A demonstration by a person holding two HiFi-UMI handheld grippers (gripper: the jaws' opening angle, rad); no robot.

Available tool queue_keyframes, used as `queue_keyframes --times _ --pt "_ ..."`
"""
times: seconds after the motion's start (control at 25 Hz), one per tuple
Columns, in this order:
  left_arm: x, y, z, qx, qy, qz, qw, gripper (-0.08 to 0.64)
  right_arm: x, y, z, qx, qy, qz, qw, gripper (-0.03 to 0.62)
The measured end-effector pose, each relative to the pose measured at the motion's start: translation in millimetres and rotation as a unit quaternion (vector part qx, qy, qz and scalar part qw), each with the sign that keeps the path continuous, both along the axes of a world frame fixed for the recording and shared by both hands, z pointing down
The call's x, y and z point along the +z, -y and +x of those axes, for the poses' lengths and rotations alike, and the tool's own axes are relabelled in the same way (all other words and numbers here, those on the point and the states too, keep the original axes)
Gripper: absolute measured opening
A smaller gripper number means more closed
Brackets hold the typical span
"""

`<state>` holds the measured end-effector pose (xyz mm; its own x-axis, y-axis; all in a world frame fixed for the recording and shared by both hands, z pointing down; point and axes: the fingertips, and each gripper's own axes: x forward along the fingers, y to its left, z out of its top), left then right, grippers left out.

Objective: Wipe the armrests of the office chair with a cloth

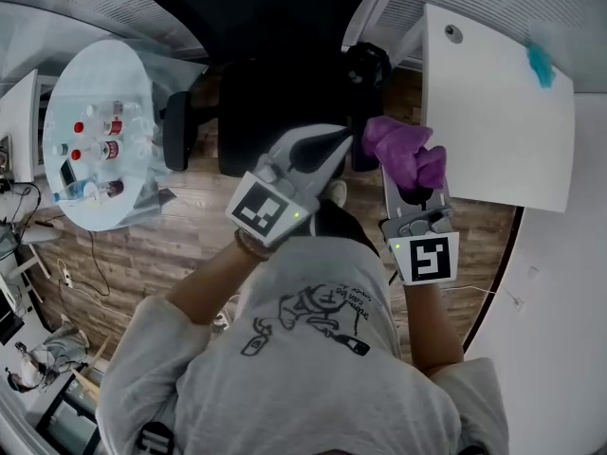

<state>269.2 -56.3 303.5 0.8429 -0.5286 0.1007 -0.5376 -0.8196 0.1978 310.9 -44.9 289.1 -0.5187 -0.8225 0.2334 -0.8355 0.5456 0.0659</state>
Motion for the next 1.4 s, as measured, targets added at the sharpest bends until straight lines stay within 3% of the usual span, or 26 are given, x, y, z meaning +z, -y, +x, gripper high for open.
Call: queue_keyframes --times 0.56,0.84,1.4 --pt "106.9 48.6 26.5 0.006 0.040 -0.011 0.9991 0.000 133.0 58.4 34.8 -0.025 -0.096 -0.037 0.994 0.035" --pt "156.8 71.9 31.6 0.001 0.034 -0.015 0.9993 0.000 188.6 85.0 32.9 -0.052 -0.134 -0.067 0.987 0.035" --pt "255.8 114.6 35.1 0.005 0.073 -0.052 0.9959 0.000 305.1 132.3 24.3 -0.092 -0.190 -0.122 0.970 0.035"
